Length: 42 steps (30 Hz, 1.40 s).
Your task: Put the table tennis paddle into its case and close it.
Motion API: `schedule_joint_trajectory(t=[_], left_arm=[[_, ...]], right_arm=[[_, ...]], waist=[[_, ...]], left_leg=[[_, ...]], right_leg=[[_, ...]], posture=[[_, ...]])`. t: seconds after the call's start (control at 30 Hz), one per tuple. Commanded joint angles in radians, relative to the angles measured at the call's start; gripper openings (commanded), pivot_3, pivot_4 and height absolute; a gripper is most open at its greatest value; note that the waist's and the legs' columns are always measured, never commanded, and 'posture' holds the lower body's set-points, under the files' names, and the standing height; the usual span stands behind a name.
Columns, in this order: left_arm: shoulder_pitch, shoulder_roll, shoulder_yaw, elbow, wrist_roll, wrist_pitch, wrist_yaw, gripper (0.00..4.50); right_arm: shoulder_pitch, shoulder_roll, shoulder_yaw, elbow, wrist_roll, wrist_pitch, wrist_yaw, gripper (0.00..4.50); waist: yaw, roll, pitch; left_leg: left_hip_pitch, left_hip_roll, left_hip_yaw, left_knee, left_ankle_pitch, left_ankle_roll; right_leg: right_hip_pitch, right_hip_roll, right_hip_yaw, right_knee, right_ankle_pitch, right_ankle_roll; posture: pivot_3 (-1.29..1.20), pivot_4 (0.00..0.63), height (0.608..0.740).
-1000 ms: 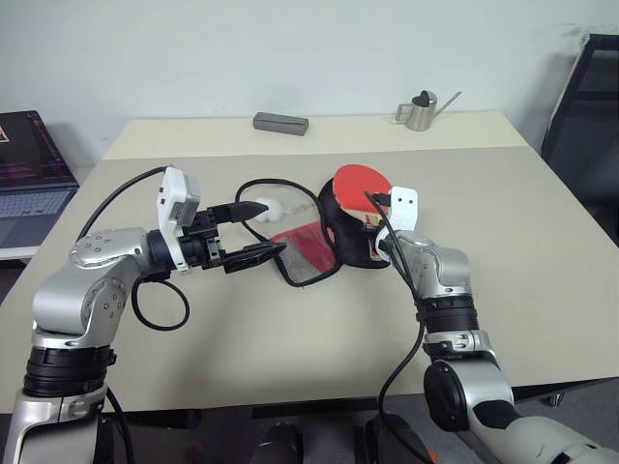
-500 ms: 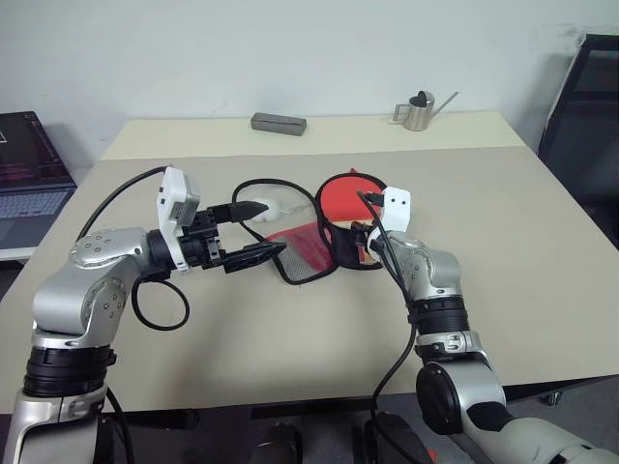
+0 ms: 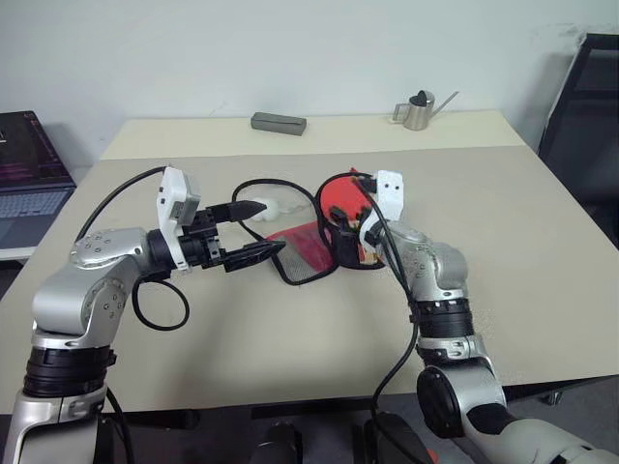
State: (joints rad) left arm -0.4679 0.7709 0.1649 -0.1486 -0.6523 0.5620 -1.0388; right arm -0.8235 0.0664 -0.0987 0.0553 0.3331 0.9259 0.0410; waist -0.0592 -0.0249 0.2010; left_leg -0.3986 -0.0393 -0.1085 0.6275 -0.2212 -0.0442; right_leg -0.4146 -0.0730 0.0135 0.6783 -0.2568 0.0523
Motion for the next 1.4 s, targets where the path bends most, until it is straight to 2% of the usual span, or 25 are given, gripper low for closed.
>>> schedule_joint_trajectory(t=[0.03, 0.2, 0.3, 0.47, 0.77, 0.93, 1.13, 1.4], left_arm=[[0.009, 0.008, 0.039, -0.001, 0.011, -0.019, 0.021, 4.50], [0.017, 0.010, 0.044, 0.030, 0.035, -0.039, 0.040, 4.50], [0.001, 0.008, 0.045, 0.104, 0.084, -0.076, 0.066, 4.50], [-0.017, 0.001, 0.032, 0.215, 0.151, -0.141, 0.082, 4.50], [-0.040, -0.021, 0.018, 0.402, 0.283, -0.263, 0.145, 4.50], [-0.061, -0.036, 0.018, 0.488, 0.338, -0.312, 0.192, 4.50], [-0.126, -0.110, -0.021, 0.631, 0.416, -0.374, 0.272, 4.50], [-0.250, -0.199, -0.064, 0.853, 0.489, -0.454, 0.341, 4.50]], right_arm=[[0.035, -0.099, 0.011, -0.152, 0.048, 0.049, 0.101, 4.44], [0.103, -0.352, 0.089, -0.245, 0.079, 0.085, 0.318, 4.44], [0.122, -0.493, 0.094, -0.273, 0.113, 0.090, 0.449, 4.44], [0.109, -0.628, 0.092, -0.258, 0.111, 0.047, 0.554, 4.44], [0.059, -0.737, 0.069, -0.205, 0.096, -0.016, 0.657, 4.44], [0.040, -0.754, 0.047, -0.210, 0.137, -0.003, 0.705, 4.44], [0.034, -0.809, 0.048, -0.232, 0.197, -0.001, 0.811, 4.44], [0.017, -0.820, 0.050, -0.225, 0.205, -0.009, 0.826, 4.44]], waist=[[0.002, 0.000, 0.000], [0.009, 0.000, 0.000], [0.007, 0.000, 0.000], [0.000, 0.000, 0.000], [0.007, -0.001, 0.000], [0.008, -0.001, 0.000], [0.020, -0.001, 0.000], [0.022, -0.001, 0.000]], left_leg=[[0.000, 0.000, 0.000, 0.000, 0.000, 0.000], [0.000, 0.000, 0.000, 0.001, 0.000, 0.000], [0.000, 0.000, 0.000, 0.000, 0.000, 0.000], [0.000, 0.000, 0.001, 0.000, 0.000, 0.000], [-0.001, 0.000, 0.000, 0.001, 0.000, 0.000], [-0.001, 0.000, 0.000, 0.000, 0.000, 0.000], [-0.001, 0.000, 0.000, 0.001, 0.000, 0.000], [-0.001, -0.001, 0.000, 0.001, 0.000, 0.000]], right_leg=[[0.000, 0.000, 0.000, 0.000, 0.000, 0.000], [0.001, 0.000, -0.001, 0.000, 0.000, 0.000], [0.001, 0.000, -0.001, 0.000, 0.000, 0.000], [0.001, 0.000, -0.001, -0.001, 0.000, 0.000], [0.001, 0.000, -0.001, -0.002, 0.000, 0.000], [0.001, 0.000, -0.001, -0.002, 0.000, 0.000], [0.001, -0.001, -0.002, -0.003, 0.000, 0.001], [0.001, -0.001, -0.002, -0.003, 0.001, 0.001]], posture=[[0.00, 0.150, 0.740], [0.00, 0.150, 0.740], [0.00, 0.150, 0.740], [0.00, 0.150, 0.740], [0.00, 0.150, 0.740], [0.00, 0.150, 0.740], [0.00, 0.150, 0.740], [0.00, 0.150, 0.740]])
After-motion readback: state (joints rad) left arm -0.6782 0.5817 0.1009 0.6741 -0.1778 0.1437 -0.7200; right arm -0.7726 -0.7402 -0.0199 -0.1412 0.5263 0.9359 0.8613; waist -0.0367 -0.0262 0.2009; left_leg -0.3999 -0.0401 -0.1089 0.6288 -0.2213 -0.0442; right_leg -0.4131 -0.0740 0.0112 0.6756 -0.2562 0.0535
